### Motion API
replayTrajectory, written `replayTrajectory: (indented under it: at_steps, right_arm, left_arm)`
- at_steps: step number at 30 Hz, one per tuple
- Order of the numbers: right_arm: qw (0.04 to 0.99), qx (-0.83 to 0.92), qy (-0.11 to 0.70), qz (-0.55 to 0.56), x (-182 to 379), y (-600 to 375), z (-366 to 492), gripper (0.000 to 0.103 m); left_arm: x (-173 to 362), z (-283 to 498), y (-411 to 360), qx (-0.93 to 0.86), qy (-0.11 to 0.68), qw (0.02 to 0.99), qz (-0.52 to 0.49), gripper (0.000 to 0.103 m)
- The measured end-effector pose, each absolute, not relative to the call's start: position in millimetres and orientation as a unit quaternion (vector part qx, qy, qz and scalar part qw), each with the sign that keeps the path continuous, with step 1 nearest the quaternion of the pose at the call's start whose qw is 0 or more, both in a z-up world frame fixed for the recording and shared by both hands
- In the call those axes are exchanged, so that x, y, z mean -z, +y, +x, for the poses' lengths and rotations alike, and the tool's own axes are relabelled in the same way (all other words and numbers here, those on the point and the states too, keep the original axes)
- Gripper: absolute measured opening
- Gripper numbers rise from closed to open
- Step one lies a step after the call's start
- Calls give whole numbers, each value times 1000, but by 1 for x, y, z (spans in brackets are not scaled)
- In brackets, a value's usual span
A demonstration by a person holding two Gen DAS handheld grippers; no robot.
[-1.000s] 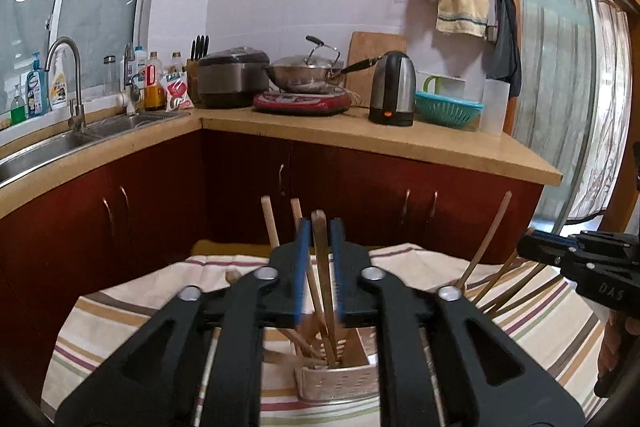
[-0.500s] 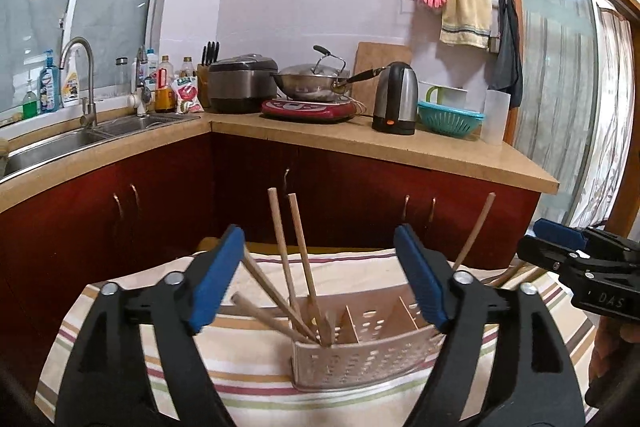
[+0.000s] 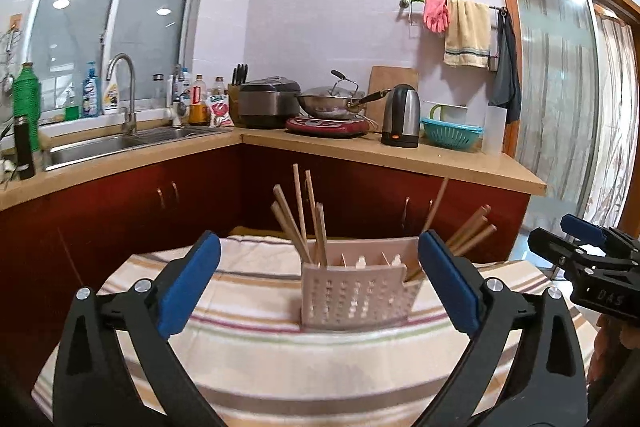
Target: Organize utensils
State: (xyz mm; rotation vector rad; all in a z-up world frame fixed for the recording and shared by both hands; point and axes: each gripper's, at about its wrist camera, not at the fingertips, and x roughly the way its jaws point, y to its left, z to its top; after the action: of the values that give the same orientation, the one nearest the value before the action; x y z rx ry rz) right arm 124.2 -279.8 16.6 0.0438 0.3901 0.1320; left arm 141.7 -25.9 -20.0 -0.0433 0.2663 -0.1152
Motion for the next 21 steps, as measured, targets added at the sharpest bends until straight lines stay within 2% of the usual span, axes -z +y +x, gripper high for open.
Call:
replayTrajectory:
  at_steps: [9, 21]
  right_arm:
    - [981, -57, 186, 22, -17, -277, 68, 84]
    - [985, -47, 163, 29, -27, -281, 31, 85]
  left_arm:
    - [19, 75, -22, 39, 127, 991, -35, 99]
    - [13, 42, -23, 42, 122, 991, -38, 99]
